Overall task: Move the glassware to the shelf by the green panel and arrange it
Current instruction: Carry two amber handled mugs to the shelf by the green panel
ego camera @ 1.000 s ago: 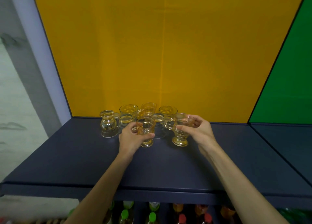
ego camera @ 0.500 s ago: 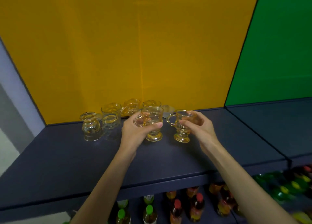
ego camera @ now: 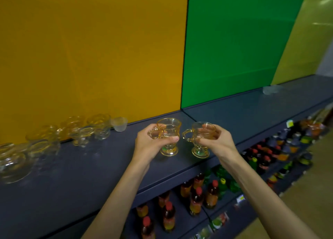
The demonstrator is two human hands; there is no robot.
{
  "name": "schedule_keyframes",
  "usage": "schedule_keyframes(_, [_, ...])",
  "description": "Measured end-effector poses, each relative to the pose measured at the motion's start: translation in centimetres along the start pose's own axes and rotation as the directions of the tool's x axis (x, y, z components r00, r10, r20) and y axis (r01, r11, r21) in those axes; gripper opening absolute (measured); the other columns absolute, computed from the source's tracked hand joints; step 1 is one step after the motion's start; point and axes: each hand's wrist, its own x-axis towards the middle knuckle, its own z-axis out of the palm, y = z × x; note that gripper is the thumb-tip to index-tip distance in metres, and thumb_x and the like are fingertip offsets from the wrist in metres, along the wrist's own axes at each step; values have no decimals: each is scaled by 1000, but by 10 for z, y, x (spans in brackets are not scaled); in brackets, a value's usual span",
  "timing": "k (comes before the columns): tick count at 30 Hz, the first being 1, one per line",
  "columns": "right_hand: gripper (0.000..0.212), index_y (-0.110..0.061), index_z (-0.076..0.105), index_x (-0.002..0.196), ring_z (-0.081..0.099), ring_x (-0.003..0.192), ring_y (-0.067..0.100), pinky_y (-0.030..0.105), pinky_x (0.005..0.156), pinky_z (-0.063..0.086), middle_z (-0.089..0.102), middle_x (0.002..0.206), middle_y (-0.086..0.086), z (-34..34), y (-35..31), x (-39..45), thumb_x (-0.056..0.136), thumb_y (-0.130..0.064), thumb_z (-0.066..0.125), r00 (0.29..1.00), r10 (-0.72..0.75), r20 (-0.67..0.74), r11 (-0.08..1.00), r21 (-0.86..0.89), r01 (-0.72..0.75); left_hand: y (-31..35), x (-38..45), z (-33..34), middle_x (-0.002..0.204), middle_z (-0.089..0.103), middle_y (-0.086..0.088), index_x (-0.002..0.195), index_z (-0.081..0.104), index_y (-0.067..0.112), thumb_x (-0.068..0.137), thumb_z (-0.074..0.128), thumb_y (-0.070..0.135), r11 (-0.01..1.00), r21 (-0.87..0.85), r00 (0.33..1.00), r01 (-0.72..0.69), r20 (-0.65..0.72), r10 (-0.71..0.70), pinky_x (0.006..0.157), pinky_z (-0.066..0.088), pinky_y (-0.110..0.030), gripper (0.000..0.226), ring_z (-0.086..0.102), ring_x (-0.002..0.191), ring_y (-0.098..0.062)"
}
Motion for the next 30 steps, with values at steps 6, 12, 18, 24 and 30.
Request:
schedule_keyframes(6, [56,-14,66,113,73,99,18,32,85,56,76,107,3,-113,4,7,63,-1,90,1000,-23,-19,999,34,24,13,-4,116,88,80,5,95,77,22,55,99,21,1000,-20,999,15,50,-14,78,57,-27,45,75,86,-11])
schedule_keyframes(12, [64,-13,67,114,72,101,20,33,83,55,73,113,10,-232,11,30,56,-13,95,999,-40,-37,996,73,43,24,-2,243,94,78,10,93,77,25,49,100,31,1000,30,999,-7,51,6,78,56,-25,50,72,83,-2])
schedule_keyframes(18, [70,-17,68,112,72,101,19,35,86,56,75,109,6,-325,16,59,48,-29,94,996,-68,-59,997,41,70,35,11,339,93,78,10,95,75,27,48,101,33,998,67,999,-18,50,14,78,58,-27,54,74,81,-6])
schedule_keyframes(24, [64,-20,69,113,74,96,15,35,86,57,75,108,1,-385,23,108,54,-22,95,997,-68,-47,998,-4,68,36,48,409,93,75,15,93,75,25,47,101,34,994,100,999,-42,30,39,81,59,-28,53,74,90,-12])
schedule_keyframes(30, [51,-18,69,113,72,86,2,15,69,53,74,106,-1,-425,41,181,67,-7,89,997,-74,-28,997,-1,74,22,107,466,105,72,16,96,75,27,49,99,36,989,137,998,-54,36,49,96,52,-32,54,64,106,-2])
